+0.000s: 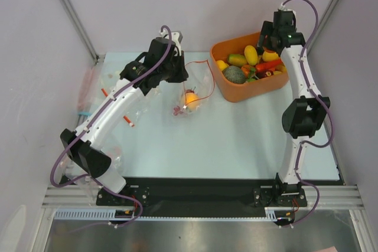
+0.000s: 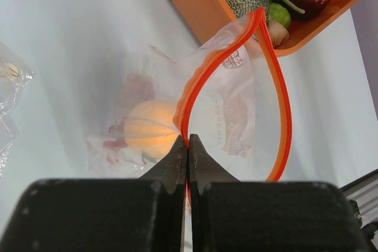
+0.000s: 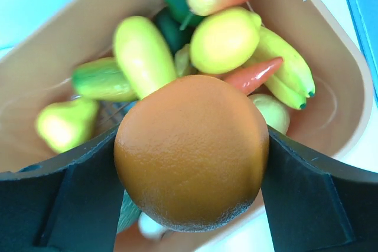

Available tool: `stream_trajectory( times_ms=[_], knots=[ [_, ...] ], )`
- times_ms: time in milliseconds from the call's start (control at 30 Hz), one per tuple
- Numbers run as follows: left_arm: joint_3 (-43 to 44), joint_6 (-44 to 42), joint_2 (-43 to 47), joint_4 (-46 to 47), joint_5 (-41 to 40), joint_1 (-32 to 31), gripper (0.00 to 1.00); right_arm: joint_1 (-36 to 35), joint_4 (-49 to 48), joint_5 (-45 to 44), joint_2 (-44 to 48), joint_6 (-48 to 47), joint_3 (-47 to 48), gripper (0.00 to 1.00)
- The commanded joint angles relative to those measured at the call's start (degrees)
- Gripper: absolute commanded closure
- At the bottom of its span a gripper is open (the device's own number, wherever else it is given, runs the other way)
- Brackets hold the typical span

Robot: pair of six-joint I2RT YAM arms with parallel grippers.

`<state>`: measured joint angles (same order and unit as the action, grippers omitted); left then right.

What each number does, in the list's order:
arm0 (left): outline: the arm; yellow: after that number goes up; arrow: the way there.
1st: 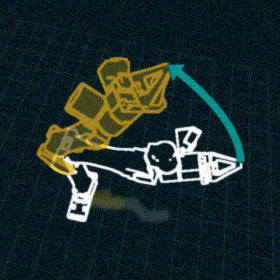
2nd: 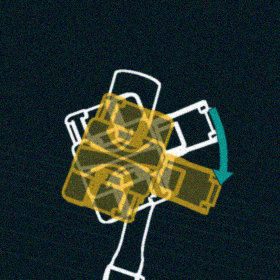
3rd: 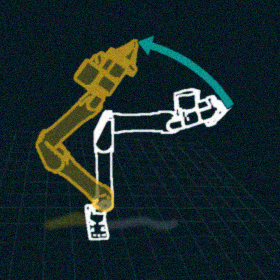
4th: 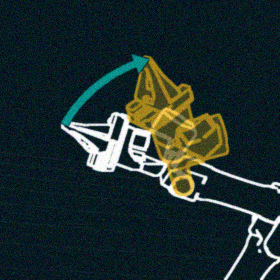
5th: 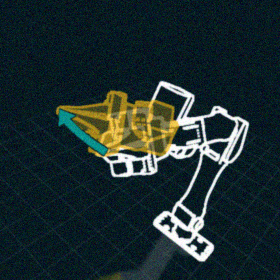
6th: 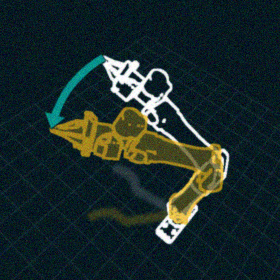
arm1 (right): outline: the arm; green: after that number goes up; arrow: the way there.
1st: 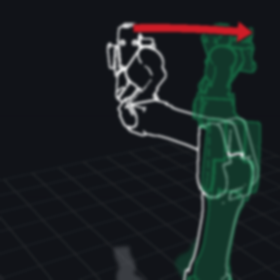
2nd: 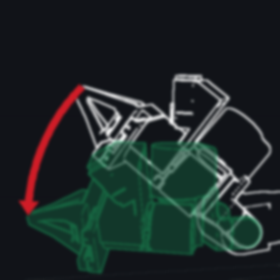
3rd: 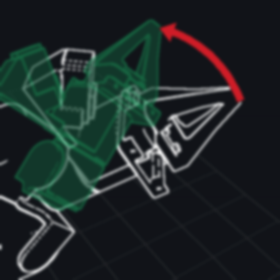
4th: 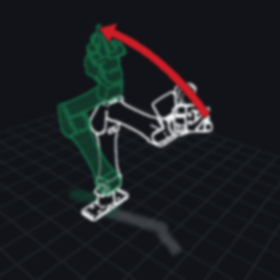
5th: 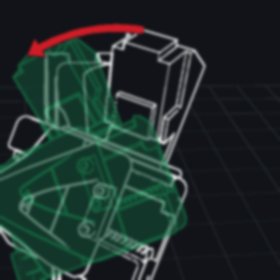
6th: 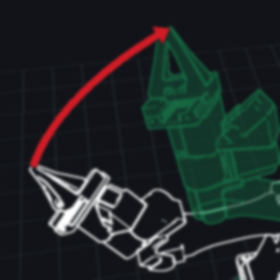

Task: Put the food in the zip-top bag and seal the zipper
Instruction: Pick up the fake fruit from the bin, then place the fake fruit in the zipper food storage bag.

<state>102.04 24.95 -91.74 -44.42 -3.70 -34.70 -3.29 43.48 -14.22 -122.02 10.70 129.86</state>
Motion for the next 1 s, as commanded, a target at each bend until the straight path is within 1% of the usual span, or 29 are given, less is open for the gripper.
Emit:
stream_trajectory(
  times_ms=[0,133,200,233,300,333,467,633,767,800,967],
  knots=[
    [3.2,-0.4,0.4,1.2,1.3,0.2,1.0,0.0,1.6,3.1,8.1,1.3,-4.7,0.3],
    [4.5,0.0,0.1,0.2,1.9,0.1,1.0,-3.0,-2.4,11.1,16.9,0.6,-13.4,0.35],
    [5.3,0.3,-0.2,0.0,2.0,0.0,1.0,-6.4,-3.6,13.2,20.3,-0.8,-16.6,0.36],
    [5.6,0.4,-0.5,-0.6,2.2,-0.1,1.0,-7.3,-5.2,15.9,23.7,-1.6,-20.0,0.36],
    [6.4,0.6,-0.7,-1.1,2.6,-0.3,1.0,-10.6,-7.7,18.3,27.8,-1.6,-23.5,0.36],
    [6.7,0.8,-1.1,-1.5,2.7,-0.3,1.0,-11.6,-10.6,20.5,31.7,-1.5,-27.4,0.36],
    [7.9,1.3,-1.7,-2.5,3.3,-0.7,1.0,-16.9,-16.4,24.9,39.0,0.3,-34.7,0.36],
    [9.2,1.4,-2.8,-4.0,3.3,-1.4,0.99,-24.6,-20.1,26.3,43.8,0.7,-38.8,0.35],
    [10.4,1.5,-3.4,-4.6,3.3,-1.9,1.0,-28.3,-22.1,26.5,45.5,1.1,-41.1,0.35],
    [10.5,1.5,-3.3,-4.5,4.7,-2.0,1.0,-28.9,-22.6,26.4,45.6,1.3,-41.9,0.35],
    [11.3,1.9,-2.7,-4.2,6.3,-2.0,1.0,-30.9,-24.2,26.5,44.3,2.7,-43.7,0.35]
  ],
)
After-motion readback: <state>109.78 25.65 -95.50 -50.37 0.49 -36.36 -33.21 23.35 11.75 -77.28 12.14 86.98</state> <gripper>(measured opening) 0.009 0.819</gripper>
